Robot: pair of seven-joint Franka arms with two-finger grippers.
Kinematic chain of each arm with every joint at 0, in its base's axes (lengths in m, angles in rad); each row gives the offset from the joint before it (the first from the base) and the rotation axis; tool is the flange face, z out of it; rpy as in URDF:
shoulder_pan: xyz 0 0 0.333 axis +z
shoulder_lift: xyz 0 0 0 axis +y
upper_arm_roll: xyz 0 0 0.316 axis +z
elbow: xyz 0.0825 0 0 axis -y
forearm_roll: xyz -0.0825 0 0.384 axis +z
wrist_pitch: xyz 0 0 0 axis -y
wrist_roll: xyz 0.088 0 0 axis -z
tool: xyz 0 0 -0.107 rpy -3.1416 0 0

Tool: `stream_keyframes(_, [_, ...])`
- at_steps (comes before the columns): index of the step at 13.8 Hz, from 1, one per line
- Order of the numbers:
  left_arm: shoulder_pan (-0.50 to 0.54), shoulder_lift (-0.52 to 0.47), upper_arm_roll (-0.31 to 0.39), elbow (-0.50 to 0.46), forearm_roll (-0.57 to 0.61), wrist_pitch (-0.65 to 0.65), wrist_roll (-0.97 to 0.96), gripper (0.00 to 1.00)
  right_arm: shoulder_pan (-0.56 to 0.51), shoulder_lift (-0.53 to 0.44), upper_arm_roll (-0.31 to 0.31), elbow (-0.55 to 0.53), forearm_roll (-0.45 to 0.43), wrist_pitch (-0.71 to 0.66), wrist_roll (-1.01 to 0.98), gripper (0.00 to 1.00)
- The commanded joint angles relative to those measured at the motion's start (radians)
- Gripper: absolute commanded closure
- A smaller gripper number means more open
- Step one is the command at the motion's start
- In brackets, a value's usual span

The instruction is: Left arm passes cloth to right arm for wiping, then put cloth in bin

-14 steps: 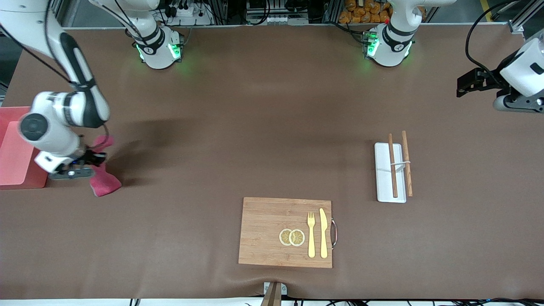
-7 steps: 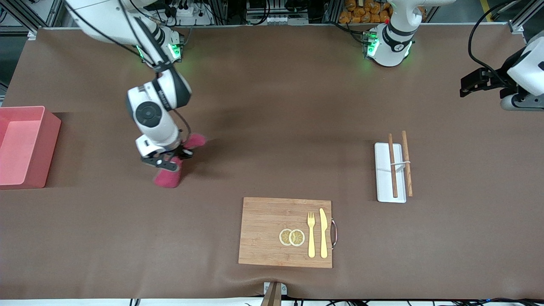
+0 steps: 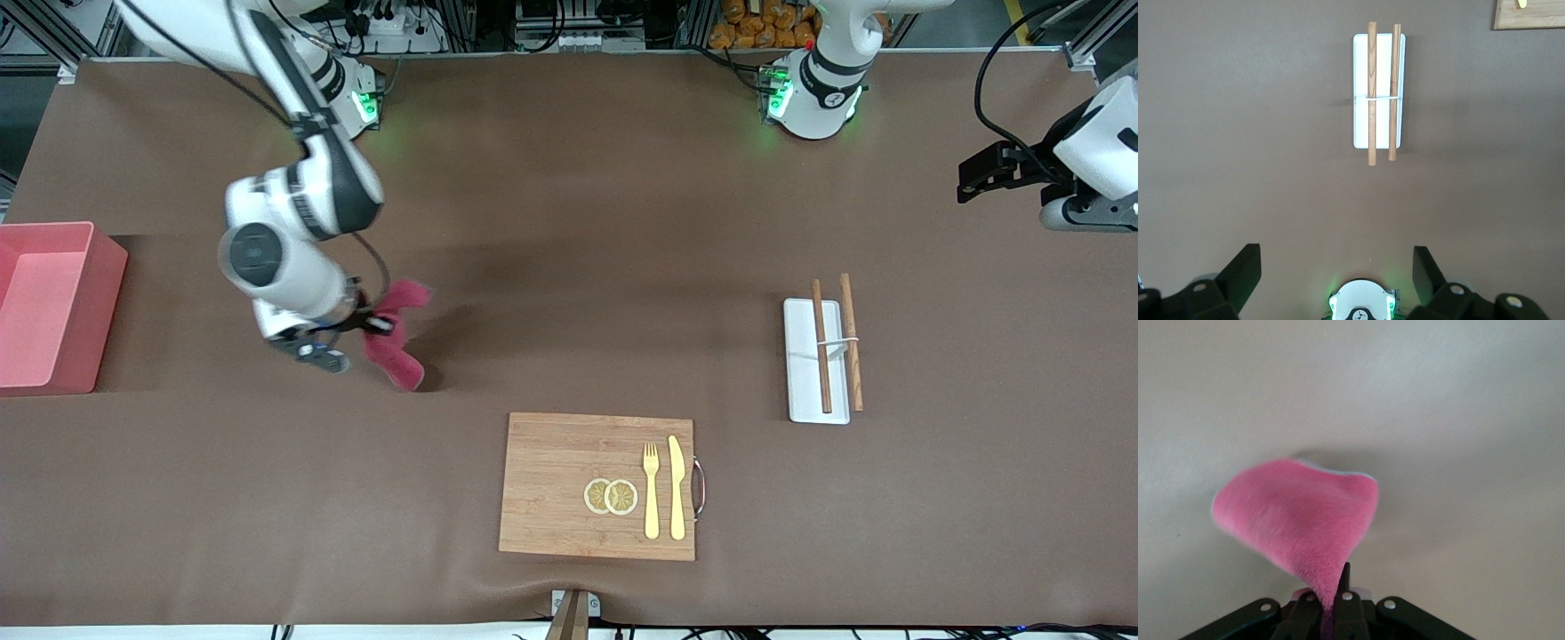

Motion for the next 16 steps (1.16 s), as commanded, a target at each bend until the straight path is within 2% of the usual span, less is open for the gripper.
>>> stream_keyframes(1, [0.002,-0.025,-0.006,-0.014,-0.01,0.036,-0.009,0.0,-0.19,-0.087,0.007,-0.019,0.011,-0.048,-0.35,1.0])
stream_keyframes(3, [-0.006,-0.013,-0.01,-0.012,-0.004,0.112,-0.017,0.0,-0.333,-0.107,-0.006,-0.009,-0.024,-0.057,-0.655,1.0])
stream_keyframes(6, [0.006,-0.019,-0.026,-0.011,-0.015,0.129,-0.014,0.0,-0.563,-0.096,-0.007,0.09,-0.049,-0.088,-1.069,1.0])
stream_keyframes(9, [0.005,-0.019,-0.027,-0.012,-0.013,0.126,0.008,0.0,-0.7,-0.06,-0.007,0.228,-0.082,-0.126,-1.317,1.0])
stream_keyframes(12, [0.003,-0.02,-0.027,-0.011,-0.015,0.126,0.012,0.0,-0.818,0.046,-0.007,0.404,-0.153,-0.157,-1.586,1.0])
stream_keyframes(14, [0.006,-0.02,-0.027,-0.009,-0.016,0.126,0.041,0.0,-0.894,0.144,-0.006,0.443,-0.147,-0.139,-1.702,1.0])
stream_keyframes(16, [0.005,-0.019,-0.027,-0.009,-0.016,0.126,0.046,0.0,-0.957,0.264,-0.004,0.44,-0.133,-0.056,-1.736,1.0])
